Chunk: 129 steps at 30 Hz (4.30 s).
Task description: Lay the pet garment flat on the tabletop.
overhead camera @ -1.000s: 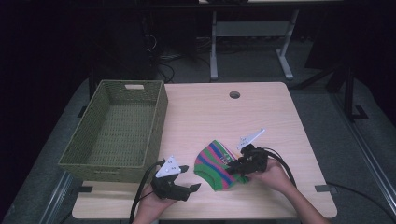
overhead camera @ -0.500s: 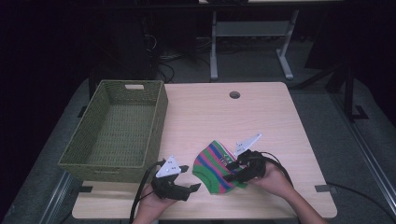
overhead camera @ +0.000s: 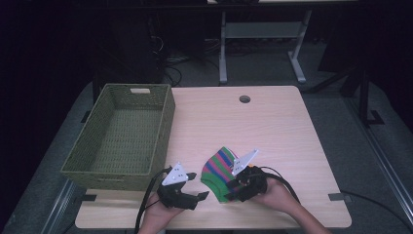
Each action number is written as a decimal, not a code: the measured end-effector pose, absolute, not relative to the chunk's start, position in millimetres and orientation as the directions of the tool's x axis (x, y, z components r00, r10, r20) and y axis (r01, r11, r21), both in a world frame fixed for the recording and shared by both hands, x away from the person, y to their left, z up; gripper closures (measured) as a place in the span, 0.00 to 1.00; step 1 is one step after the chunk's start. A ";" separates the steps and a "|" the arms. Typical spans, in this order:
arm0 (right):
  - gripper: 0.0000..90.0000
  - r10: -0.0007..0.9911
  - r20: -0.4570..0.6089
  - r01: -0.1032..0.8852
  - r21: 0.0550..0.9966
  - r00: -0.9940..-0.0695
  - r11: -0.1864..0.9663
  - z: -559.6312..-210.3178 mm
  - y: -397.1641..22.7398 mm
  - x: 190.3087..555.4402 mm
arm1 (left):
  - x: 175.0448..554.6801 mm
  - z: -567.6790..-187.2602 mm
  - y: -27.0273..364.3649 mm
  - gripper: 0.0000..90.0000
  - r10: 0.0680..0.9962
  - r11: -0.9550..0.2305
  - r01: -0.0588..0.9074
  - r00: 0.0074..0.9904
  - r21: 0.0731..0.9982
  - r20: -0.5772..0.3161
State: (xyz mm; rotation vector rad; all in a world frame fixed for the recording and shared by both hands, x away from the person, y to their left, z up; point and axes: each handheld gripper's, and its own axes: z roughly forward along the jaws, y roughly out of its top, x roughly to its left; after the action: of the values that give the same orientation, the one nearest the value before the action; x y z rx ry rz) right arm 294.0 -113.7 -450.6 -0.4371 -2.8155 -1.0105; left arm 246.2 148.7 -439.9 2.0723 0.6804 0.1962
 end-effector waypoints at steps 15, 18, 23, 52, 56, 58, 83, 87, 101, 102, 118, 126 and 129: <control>0.78 0.246 0.100 0.253 0.627 -0.964 0.737 -460.4 -110.9 284.2 | 245.7 -440.0 149.2 0.25 0.540 -0.427 0.393 0.833 0.814 -0.120; 0.83 0.254 0.109 0.265 0.624 -0.961 0.735 -460.2 -111.3 284.3 | 245.9 -440.4 149.2 0.25 0.541 -0.427 0.397 0.832 0.813 -0.122; 0.88 0.257 0.119 0.274 0.624 -0.959 0.732 -460.4 -111.4 284.6 | 246.5 -440.5 148.1 0.25 0.543 -0.417 0.397 0.830 0.818 -0.126; 0.91 0.268 0.223 0.344 0.707 -0.937 0.618 -419.2 -132.3 279.7 | 247.2 -436.8 156.1 0.25 0.550 -0.353 0.412 0.818 0.840 -0.170; 0.91 0.272 0.220 0.344 0.719 -0.937 0.603 -412.1 -135.3 279.9 | 247.0 -436.5 156.6 0.25 0.547 -0.351 0.411 0.819 0.842 -0.172; 0.91 0.273 0.221 0.345 0.725 -0.936 0.596 -408.9 -136.9 280.2 | 247.1 -436.2 157.2 0.25 0.544 -0.351 0.409 0.821 0.842 -0.173; 0.91 0.256 0.205 0.317 0.766 -0.945 0.559 -370.9 -154.5 287.8 | 248.5 -437.1 151.3 0.25 0.532 -0.354 0.392 0.831 0.849 -0.162; 0.91 0.249 0.211 0.317 0.775 -0.945 0.547 -365.1 -157.5 289.3 | 250.5 -438.1 148.9 0.26 0.539 -0.350 0.397 0.826 0.849 -0.165; 0.90 0.216 0.223 0.306 0.799 -0.950 0.518 -347.1 -167.9 298.4 | 267.2 -439.1 140.9 0.29 0.540 -0.326 0.394 0.824 0.859 -0.172; 0.91 0.213 0.222 0.302 0.800 -0.952 0.518 -345.5 -168.8 299.4 | 269.1 -439.5 140.3 0.29 0.536 -0.331 0.388 0.828 0.860 -0.167; 0.91 0.217 0.244 0.322 0.809 -0.945 0.493 -341.6 -183.2 312.7 | 288.5 -440.1 118.9 0.68 0.477 -0.389 0.314 0.873 0.866 -0.102; 0.91 0.259 0.264 0.361 0.798 -0.929 0.483 -348.6 -193.9 325.3 | 290.4 -434.7 119.4 0.88 0.462 -0.414 0.295 0.883 0.861 -0.081; 0.91 0.274 0.265 0.370 0.794 -0.924 0.481 -349.8 -196.0 329.4 | 290.4 -428.6 118.4 0.89 0.469 -0.417 0.294 0.880 0.860 -0.074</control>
State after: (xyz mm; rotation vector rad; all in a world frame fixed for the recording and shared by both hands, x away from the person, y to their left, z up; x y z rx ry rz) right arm 329.4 -196.0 -349.8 -0.5710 -2.6151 -1.4411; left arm 290.4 118.4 -428.6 2.0339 0.5536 0.2166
